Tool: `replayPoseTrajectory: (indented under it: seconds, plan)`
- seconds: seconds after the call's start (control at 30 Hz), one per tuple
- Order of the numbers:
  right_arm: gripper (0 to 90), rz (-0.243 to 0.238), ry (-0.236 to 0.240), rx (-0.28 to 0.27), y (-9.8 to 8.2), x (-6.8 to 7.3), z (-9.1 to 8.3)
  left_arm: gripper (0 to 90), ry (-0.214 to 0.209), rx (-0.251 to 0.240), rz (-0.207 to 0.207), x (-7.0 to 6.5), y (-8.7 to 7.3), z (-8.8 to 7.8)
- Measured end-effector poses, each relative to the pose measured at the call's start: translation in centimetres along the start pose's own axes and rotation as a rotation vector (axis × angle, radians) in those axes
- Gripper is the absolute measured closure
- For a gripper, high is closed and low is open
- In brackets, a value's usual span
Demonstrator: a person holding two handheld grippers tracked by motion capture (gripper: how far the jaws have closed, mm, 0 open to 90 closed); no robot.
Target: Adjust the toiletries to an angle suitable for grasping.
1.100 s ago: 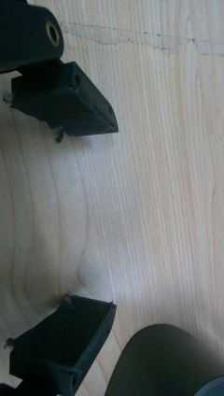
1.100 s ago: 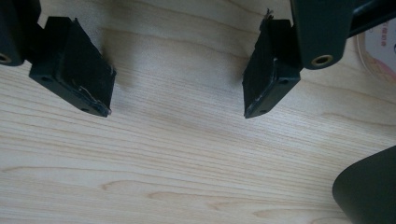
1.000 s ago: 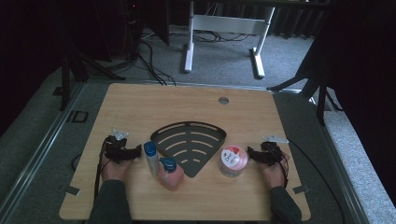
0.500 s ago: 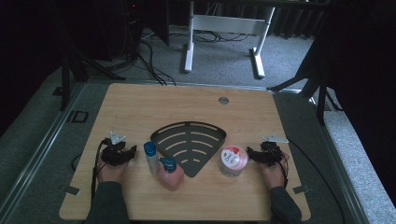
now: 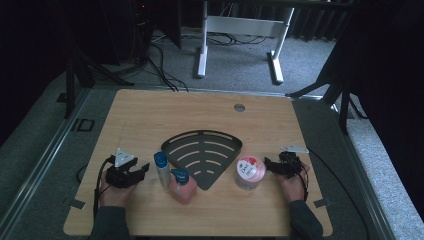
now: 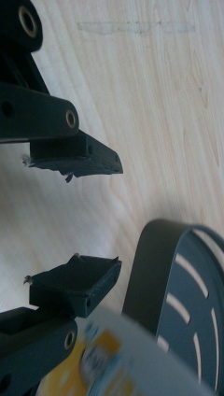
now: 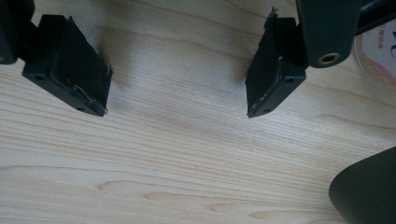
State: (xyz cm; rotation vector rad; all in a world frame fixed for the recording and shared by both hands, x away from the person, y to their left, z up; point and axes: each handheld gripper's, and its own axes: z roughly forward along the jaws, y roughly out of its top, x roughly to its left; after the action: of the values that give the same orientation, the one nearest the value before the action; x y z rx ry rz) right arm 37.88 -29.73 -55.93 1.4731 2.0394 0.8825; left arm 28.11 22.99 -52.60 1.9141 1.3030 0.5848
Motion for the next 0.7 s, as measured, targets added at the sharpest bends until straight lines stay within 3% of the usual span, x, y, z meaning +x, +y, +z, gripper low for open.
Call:
replayPoseTrajectory:
  seconds: [0.2,0.37,0.67,0.7]
  plan:
    - [22.1,0.0,0.0,0.0,0.0,0.0,0.0,43.1,-0.018,0.004,0.017,-1.1,-0.5,-1.0]
    - [21.9,0.001,0.001,0.0,0.0,0.0,0.0,37.7,-0.052,0.013,0.054,-2.4,-0.7,-1.6]
    - [21.8,0.0,0.001,0.001,0.0,0.0,0.0,33.0,-0.093,0.009,0.063,-3.7,-1.1,-1.8]
    - [21.7,0.0,0.001,0.0,0.0,0.0,0.0,32.2,-0.115,-0.001,0.058,-3.9,-1.1,-1.8]
